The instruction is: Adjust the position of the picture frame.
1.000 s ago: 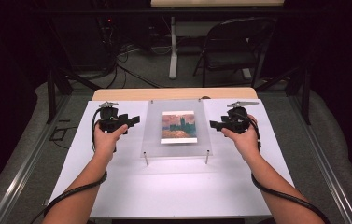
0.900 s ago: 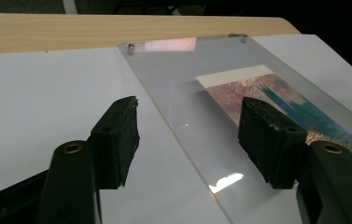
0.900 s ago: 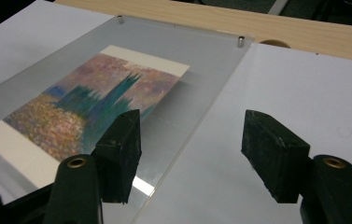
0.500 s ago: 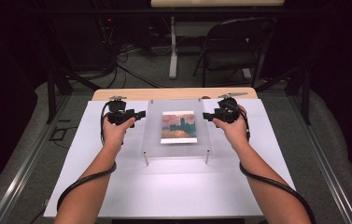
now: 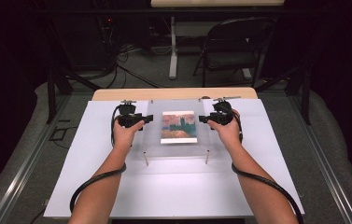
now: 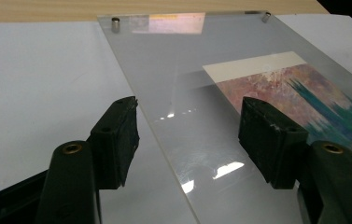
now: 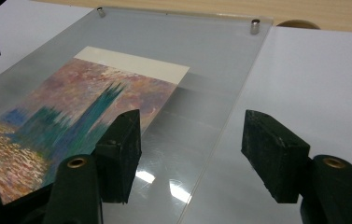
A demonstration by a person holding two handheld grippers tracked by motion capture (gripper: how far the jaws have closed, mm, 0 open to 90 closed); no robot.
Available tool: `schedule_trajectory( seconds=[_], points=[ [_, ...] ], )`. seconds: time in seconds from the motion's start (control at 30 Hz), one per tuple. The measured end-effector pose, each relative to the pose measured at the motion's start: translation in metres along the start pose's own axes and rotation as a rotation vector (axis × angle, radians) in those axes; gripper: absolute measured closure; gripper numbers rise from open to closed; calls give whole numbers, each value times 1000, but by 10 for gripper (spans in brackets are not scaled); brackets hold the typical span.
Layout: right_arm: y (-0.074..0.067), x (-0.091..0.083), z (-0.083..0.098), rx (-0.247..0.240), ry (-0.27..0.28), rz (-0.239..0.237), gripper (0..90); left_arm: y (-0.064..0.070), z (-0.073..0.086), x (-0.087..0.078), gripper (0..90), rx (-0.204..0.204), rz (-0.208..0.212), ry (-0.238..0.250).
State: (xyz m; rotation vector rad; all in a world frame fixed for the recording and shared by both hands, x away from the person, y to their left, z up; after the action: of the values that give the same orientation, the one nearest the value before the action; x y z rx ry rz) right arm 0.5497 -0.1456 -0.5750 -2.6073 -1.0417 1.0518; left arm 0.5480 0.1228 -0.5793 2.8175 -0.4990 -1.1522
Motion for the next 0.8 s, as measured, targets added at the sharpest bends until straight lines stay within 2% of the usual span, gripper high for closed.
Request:
schedule_trajectory(
  seconds=[0.1,0.23,0.33,0.57,0.8],
  points=[
    [0,3,4,8,-7,-6,378,-2,3,3,371,-17,-9,-7],
    [-4,7,7,50,-6,-37,378,-4,6,5,366,-26,-9,-25],
    [-5,9,8,39,-18,-31,377,-5,9,6,363,-43,3,-31],
    [-6,14,11,46,-30,-38,366,-4,18,8,357,-49,20,-50],
    [-3,17,14,77,-27,-47,355,-3,19,11,352,-81,45,-40]
  ],
)
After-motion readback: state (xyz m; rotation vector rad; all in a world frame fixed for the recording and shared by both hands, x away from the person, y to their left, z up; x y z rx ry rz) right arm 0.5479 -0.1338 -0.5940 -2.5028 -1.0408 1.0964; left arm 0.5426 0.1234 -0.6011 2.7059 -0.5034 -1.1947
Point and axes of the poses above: each handheld gripper's, and its own axes: x roughly forward along the jaws, z roughly out of its underside, y roughly to its right, the point moved 9 cm from there along x, roughly forward along the jaws, and after that the axes turned 12 degrees about -z, right-handed, at the moved point
